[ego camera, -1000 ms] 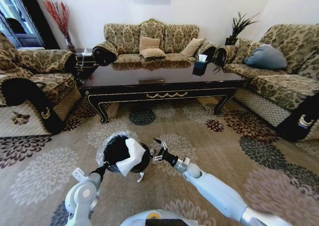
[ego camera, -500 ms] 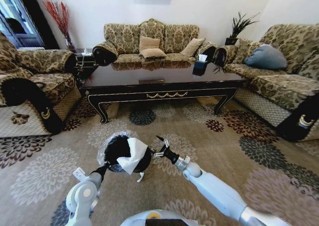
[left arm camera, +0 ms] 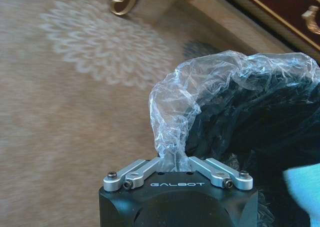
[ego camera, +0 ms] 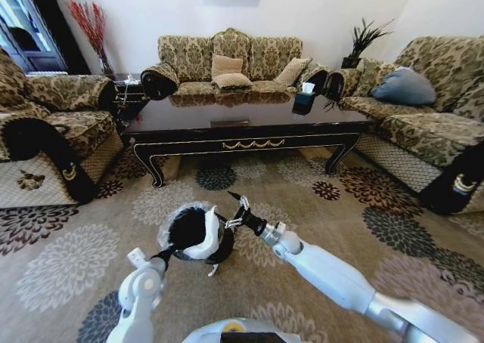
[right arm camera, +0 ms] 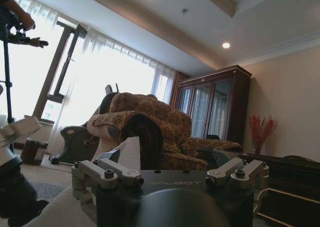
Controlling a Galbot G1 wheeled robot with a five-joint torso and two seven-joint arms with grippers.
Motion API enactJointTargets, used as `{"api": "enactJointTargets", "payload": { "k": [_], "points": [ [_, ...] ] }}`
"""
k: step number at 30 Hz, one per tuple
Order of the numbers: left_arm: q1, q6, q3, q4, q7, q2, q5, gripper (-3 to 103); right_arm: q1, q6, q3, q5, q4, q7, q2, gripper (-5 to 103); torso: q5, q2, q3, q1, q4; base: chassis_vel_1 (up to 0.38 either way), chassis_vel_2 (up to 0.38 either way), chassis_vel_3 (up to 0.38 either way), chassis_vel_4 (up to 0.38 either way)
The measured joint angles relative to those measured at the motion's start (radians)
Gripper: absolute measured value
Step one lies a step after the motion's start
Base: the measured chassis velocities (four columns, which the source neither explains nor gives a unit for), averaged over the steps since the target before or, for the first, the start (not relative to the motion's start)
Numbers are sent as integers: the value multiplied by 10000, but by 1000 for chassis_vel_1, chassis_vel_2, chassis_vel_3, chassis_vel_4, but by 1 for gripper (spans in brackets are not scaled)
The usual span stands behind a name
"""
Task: Move to the front of the table and pick up the trash from the floor, then place it into the trash bin.
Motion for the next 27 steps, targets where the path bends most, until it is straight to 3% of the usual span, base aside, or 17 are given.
{"api": "enactJointTargets", "payload": {
  "k": [15, 27],
  "points": [
    [-283, 13, 683, 11, -6, 80, 13, 3, 1008, 305, -334, -597, -1255, -216, 73, 100, 0, 0, 0, 0, 0, 0, 0, 0, 0],
    [-197, 25, 744, -24, 59, 132, -38, 2, 1520, 881, 739, -1647, -1585, -237, 423, 100, -1, 0, 0, 1, 2, 0, 0, 0, 0]
  ]
}}
